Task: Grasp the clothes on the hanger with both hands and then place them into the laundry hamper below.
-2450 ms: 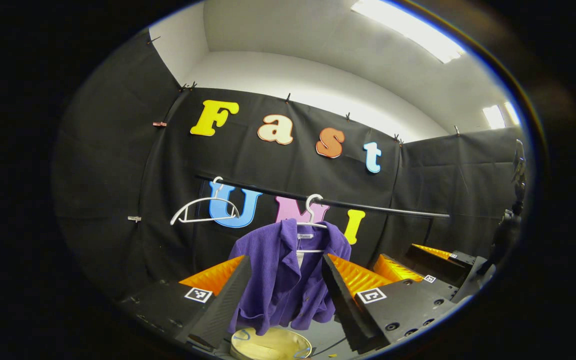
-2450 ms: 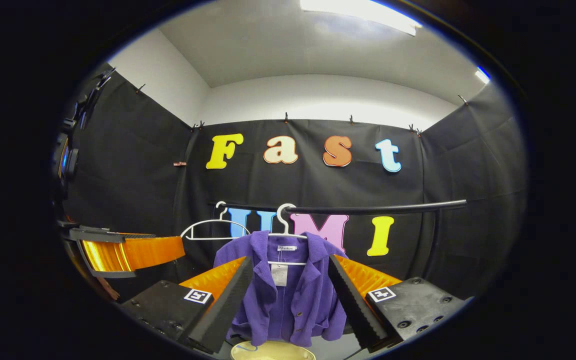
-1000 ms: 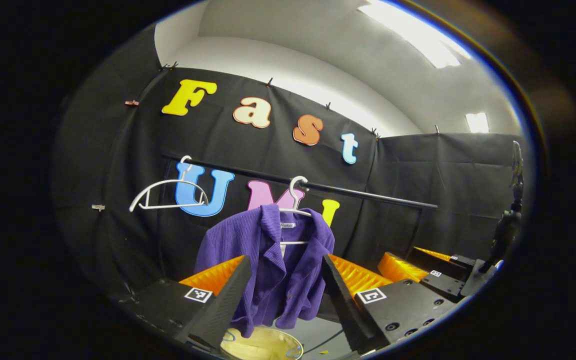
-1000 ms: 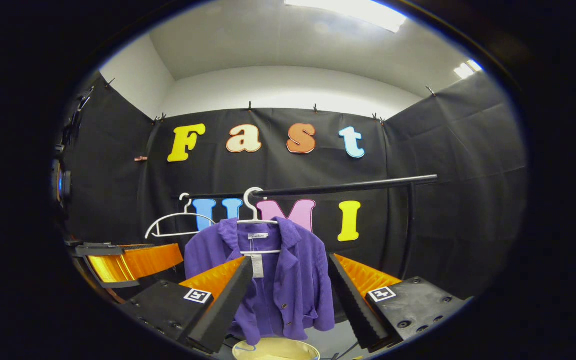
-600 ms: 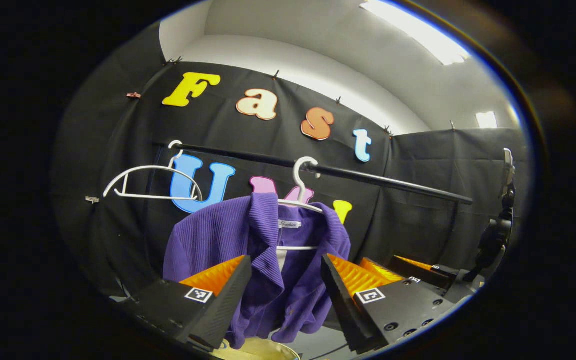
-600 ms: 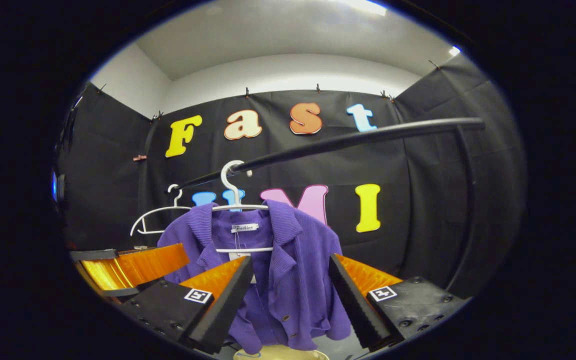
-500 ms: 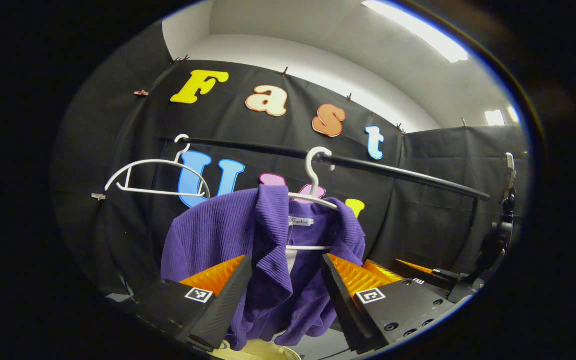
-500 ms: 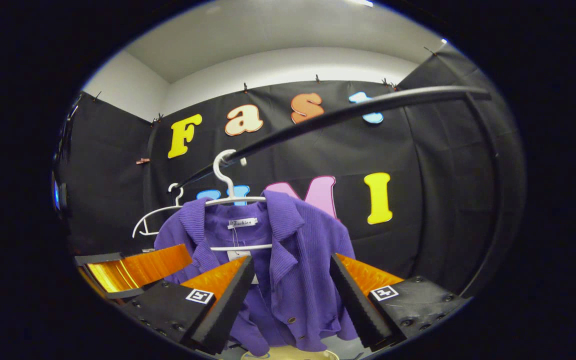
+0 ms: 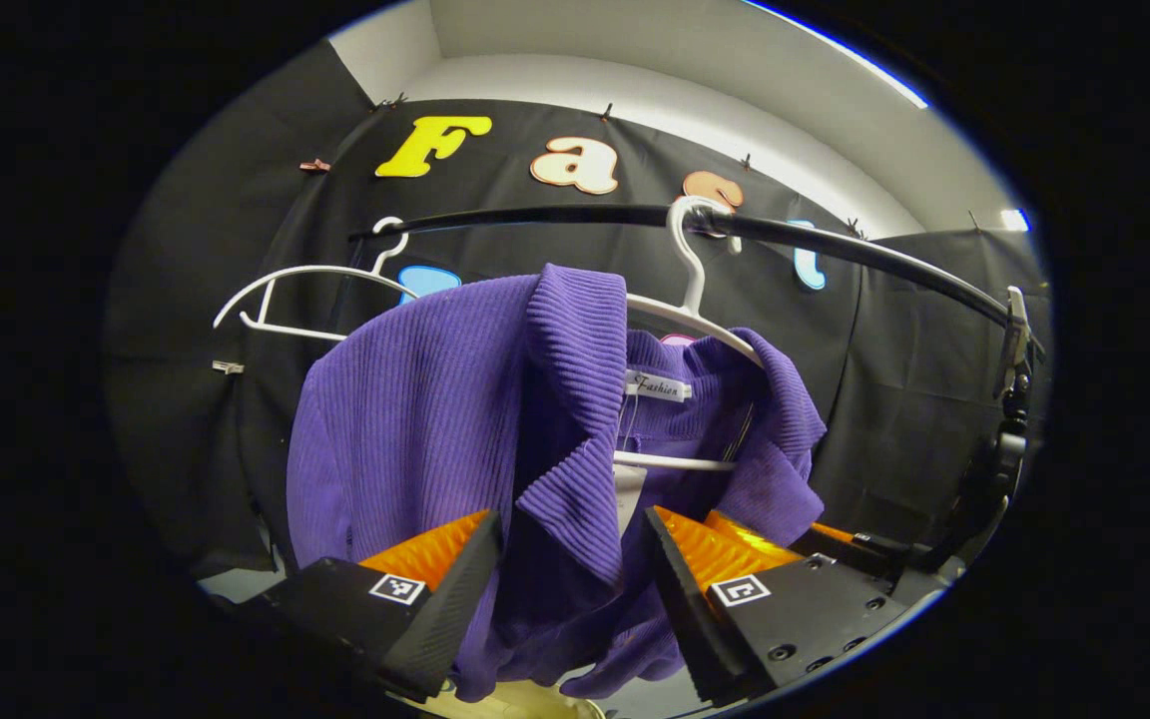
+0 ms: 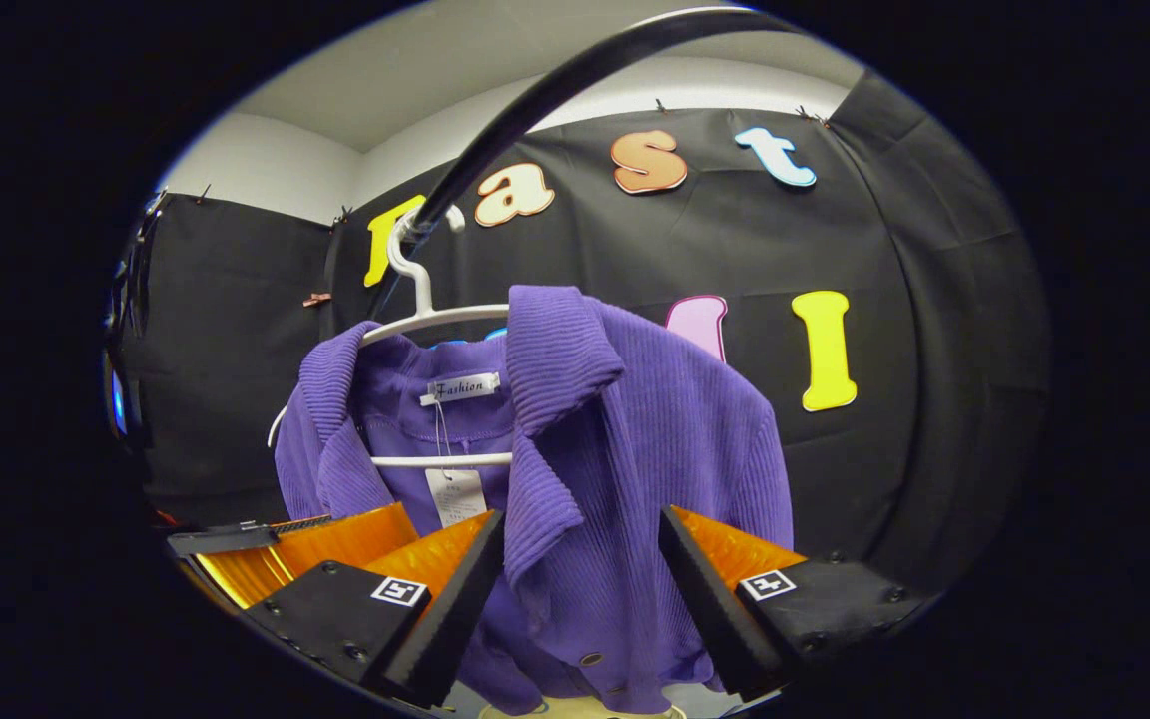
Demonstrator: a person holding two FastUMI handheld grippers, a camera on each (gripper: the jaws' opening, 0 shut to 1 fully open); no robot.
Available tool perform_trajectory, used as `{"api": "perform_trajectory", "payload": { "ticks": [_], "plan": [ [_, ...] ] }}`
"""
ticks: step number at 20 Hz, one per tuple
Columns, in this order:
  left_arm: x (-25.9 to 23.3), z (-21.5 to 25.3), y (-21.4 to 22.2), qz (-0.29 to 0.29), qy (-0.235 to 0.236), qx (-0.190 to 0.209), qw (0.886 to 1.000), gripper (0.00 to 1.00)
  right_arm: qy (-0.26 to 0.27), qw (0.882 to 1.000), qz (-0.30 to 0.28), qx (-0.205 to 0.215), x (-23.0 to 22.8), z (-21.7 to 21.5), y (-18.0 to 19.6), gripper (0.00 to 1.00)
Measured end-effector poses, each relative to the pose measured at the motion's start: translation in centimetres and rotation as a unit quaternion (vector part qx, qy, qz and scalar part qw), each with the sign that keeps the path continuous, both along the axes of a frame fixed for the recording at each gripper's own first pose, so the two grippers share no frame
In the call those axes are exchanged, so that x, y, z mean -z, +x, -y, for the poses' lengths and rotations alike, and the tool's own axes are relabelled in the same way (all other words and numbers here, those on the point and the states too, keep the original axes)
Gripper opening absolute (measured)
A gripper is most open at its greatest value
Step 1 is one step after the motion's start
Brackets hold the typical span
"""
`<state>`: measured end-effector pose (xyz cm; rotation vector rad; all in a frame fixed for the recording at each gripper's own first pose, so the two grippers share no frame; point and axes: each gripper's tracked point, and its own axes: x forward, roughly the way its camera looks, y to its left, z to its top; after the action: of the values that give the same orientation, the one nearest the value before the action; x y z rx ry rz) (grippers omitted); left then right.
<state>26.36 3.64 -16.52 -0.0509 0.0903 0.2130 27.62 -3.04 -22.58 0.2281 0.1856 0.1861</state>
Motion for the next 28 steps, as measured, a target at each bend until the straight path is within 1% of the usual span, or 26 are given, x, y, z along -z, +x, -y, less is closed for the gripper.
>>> {"api": "perform_trajectory", "payload": {
  "ticks": [3,5,7,9,11,13,15,18,19,20,21,22,24,25,26,28],
  "plan": [
    [-0.7,-1.9,0.1,0.018,0.004,-0.05,0.999,0.88,0.0,1.0,-0.005,-0.005,0.6,0.0,1.1,0.98],
    [-0.9,-2.4,-0.2,0.028,0.01,-0.07,0.997,0.88,0.006,1.0,-0.007,-0.007,1.0,-0.1,1.8,0.98],
    [-0.8,-2.5,-0.1,0.034,0.01,-0.079,0.996,0.88,0.009,1.0,-0.012,-0.012,1.3,-0.4,2.5,0.98],
    [-0.4,-2.1,0.7,0.03,0.006,-0.076,0.997,0.89,0.001,1.0,-0.014,-0.014,1.8,-0.6,3.1,0.98],
    [0.2,-1.6,1.6,0.015,-0.006,-0.069,0.997,0.88,-0.005,1.0,-0.016,-0.014,2.0,-0.5,3.3,0.98],
    [0.1,-1.6,2.4,0.021,-0.019,-0.071,0.997,0.88,-0.006,1.0,-0.015,-0.008,2.1,-0.1,3.6,0.98],
    [0.1,-2.7,3.2,0.028,-0.018,-0.093,0.995,0.88,-0.005,1.0,-0.019,0.001,2.3,0.4,3.7,0.96],
    [-0.3,-4.7,3.8,0.042,-0.002,-0.136,0.99,0.88,-0.004,1.0,-0.027,0.005,3.0,0.2,4.2,0.97],
    [-0.4,-4.9,4.2,0.043,0.002,-0.138,0.989,0.88,-0.006,1.0,-0.027,0.009,3.0,0.4,4.5,0.98],
    [-0.3,-5.1,4.7,0.039,0.005,-0.131,0.991,0.84,-0.005,1.0,-0.027,0.014,3.0,0.7,4.6,0.97],
    [-0.3,-5.3,5.1,0.033,0.006,-0.123,0.992,0.82,-0.003,1.0,-0.027,0.013,3.0,0.9,4.8,0.9],
    [-0.3,-6.0,5.3,0.028,0.007,-0.123,0.992,0.71,-0.006,0.999,-0.033,0.014,3.3,0.9,5.1,0.84],
    [-0.5,-7.2,4.9,0.028,0.0,-0.133,0.991,0.41,-0.015,0.999,-0.034,0.027,3.7,1.9,5.9,0.42],
    [-0.5,-7.1,4.6,0.026,-0.009,-0.127,0.991,0.25,-0.013,0.999,-0.031,0.023,3.5,1.9,6.0,0.21],
    [-0.4,-7.1,4.7,0.021,-0.017,-0.121,0.992,0.1,-0.014,0.999,-0.033,0.013,3.6,1.8,5.8,0.17],
    [-0.9,-7.7,4.3,0.023,-0.019,-0.122,0.992,0.09,-0.014,0.999,-0.03,0.004,3.6,1.9,5.9,0.17]
  ]
}}
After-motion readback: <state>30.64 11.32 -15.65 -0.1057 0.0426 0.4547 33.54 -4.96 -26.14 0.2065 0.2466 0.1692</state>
